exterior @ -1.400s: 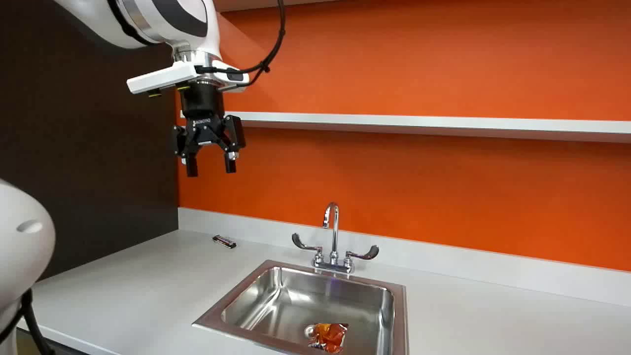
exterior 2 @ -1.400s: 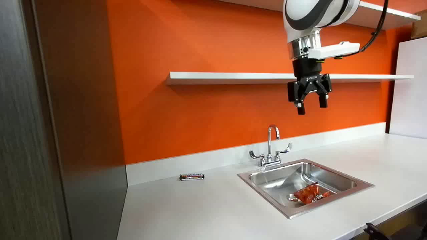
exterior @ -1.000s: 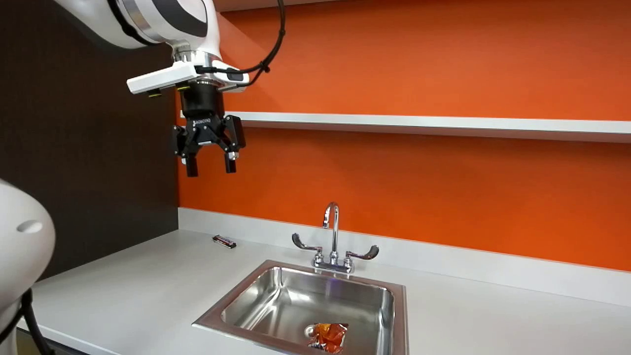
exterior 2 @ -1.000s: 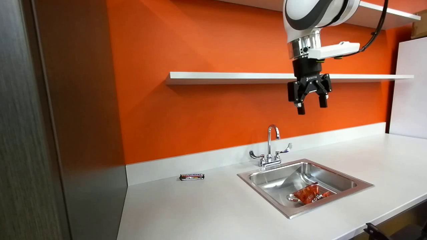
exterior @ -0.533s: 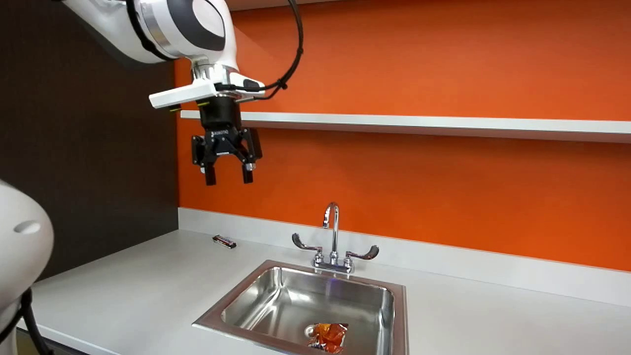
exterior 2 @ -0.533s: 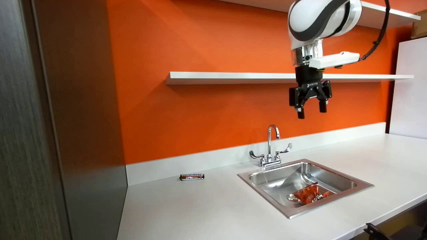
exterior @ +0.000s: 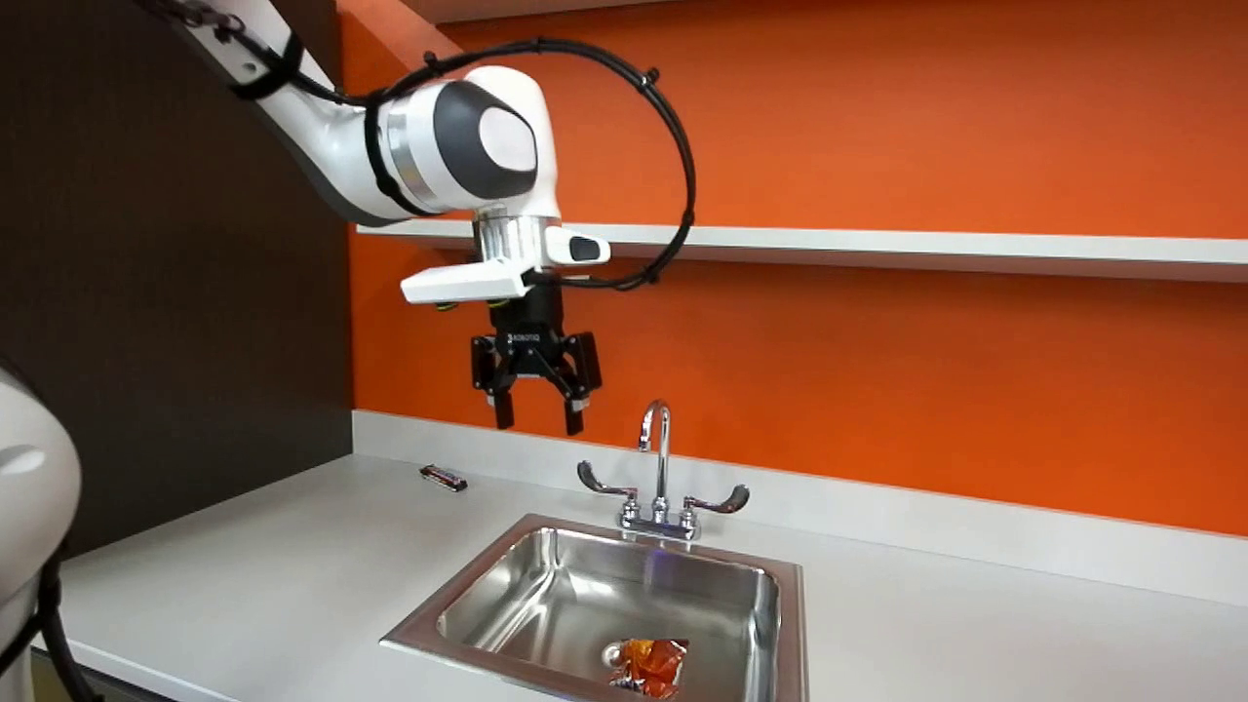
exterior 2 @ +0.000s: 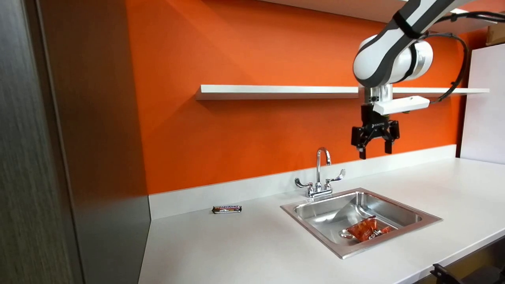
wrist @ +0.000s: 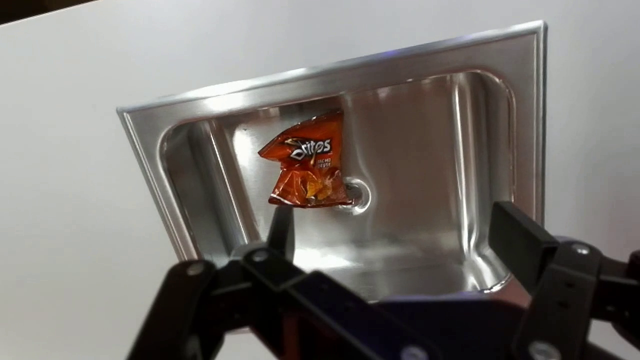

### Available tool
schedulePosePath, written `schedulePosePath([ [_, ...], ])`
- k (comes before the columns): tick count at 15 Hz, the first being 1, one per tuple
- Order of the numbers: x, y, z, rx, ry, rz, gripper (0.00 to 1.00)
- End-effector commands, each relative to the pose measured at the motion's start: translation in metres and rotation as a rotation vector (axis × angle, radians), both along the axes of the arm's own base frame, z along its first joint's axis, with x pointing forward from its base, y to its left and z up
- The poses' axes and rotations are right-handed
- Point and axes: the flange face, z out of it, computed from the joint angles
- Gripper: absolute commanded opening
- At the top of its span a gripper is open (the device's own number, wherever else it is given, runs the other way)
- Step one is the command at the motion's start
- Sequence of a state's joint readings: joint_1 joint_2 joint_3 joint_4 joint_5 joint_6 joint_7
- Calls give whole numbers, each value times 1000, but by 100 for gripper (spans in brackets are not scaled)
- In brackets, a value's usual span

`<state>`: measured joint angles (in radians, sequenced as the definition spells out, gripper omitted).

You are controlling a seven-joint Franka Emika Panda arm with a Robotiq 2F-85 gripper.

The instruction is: Remove the orange packet from the sink and put it on the table

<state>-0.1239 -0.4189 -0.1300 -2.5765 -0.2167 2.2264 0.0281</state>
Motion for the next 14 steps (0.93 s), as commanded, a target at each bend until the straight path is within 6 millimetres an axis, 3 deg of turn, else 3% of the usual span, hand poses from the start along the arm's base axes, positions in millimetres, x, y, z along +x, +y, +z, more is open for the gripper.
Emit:
schedulePosePath([
  [1,15,-27,-36,-8,-11,8,100],
  [6,27,-53,-94,6,20,3,100],
  [14,46,-77,-179,-7,106,-4,100],
])
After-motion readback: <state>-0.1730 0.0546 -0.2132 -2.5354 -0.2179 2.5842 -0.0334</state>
